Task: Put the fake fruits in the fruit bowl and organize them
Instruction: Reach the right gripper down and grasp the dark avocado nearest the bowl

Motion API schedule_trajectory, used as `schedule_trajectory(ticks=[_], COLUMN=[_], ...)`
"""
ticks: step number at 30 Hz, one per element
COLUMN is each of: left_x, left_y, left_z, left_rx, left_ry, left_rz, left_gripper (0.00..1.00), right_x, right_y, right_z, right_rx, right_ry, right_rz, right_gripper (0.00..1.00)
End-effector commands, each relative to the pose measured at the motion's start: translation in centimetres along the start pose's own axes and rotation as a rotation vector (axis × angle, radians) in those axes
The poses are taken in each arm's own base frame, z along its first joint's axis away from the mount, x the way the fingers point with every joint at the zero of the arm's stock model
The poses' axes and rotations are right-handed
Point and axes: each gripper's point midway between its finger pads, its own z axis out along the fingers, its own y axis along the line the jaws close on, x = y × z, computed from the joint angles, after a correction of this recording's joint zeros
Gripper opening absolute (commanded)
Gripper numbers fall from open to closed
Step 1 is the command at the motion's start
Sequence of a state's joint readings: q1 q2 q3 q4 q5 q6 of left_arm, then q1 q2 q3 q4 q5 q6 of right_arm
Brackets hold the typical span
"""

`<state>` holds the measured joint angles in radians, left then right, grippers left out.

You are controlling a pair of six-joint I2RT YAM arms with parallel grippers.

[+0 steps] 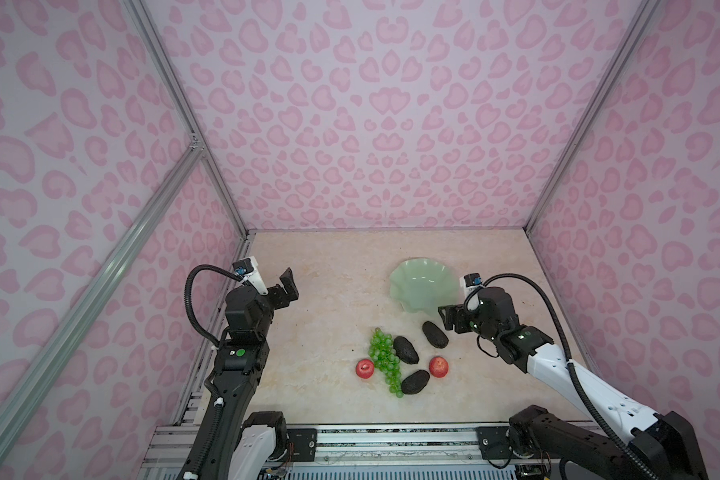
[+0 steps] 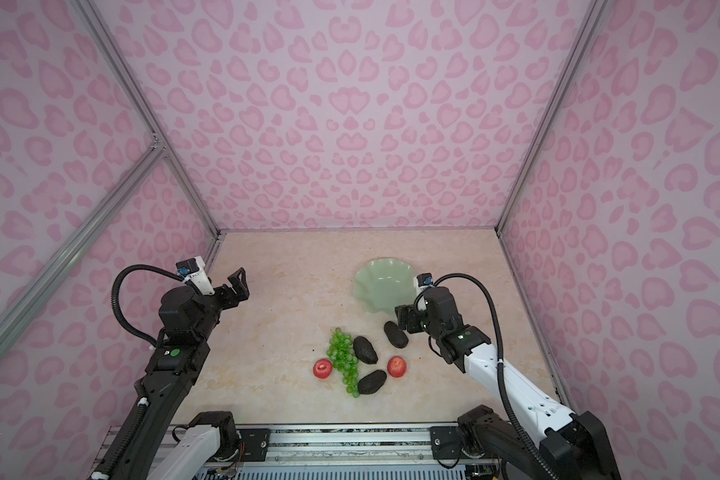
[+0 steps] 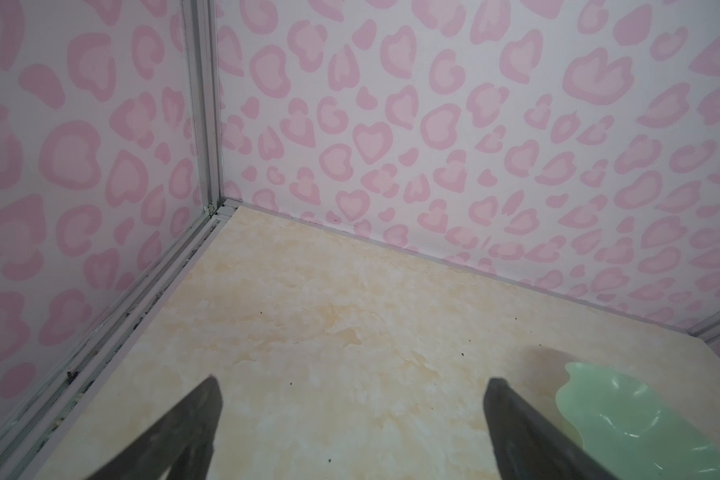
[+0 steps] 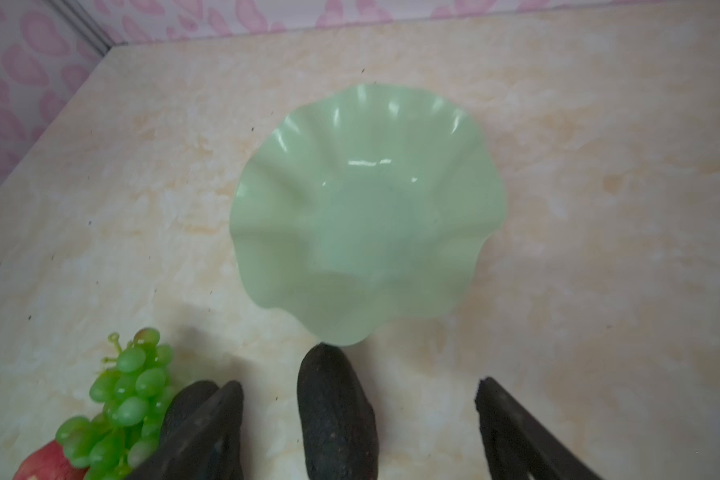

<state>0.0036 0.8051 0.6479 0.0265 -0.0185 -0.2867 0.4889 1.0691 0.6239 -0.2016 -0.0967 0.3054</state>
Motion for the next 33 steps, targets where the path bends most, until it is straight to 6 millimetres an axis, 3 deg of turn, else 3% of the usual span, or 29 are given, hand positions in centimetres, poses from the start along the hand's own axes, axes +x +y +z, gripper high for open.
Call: schedule_trajectory(ticks=[1,9,20,27,33], left_x=[1.0,1.5,2.2,4.2,4.9], left_y=[-0.4,-1.1,-1.8,-3.0,-3.4], left_z=[-0.4,-1.2,-2.5,-3.1,-3.9], left_rx=[0.028,0.073,0.121,0.194,0.218], left_ry=[0.039,0.058,0.072,0.178,0.219], left_rz=[-0.032,-0.036,-0.055,-0.063,-0.09], left_gripper=[1.0,1.0,1.0,0.98,0.95], right_x=[3.4,5.1,8.3,7.9,5.4], right_y=[0.3,0.5,1.1,0.7,1.3], right_z=[0.7,3.0,6.1,4.7,0.7], right_rx=[0.041,0.076,0.13,0.215,0.219], right_ry=[0.098,0.194,0.309,0.272,0.192], right_rz=[0.002,-0.01,-0.04,-0.085,-0.115], right_gripper=[0.87,0.84,0.68,0.45,0.37])
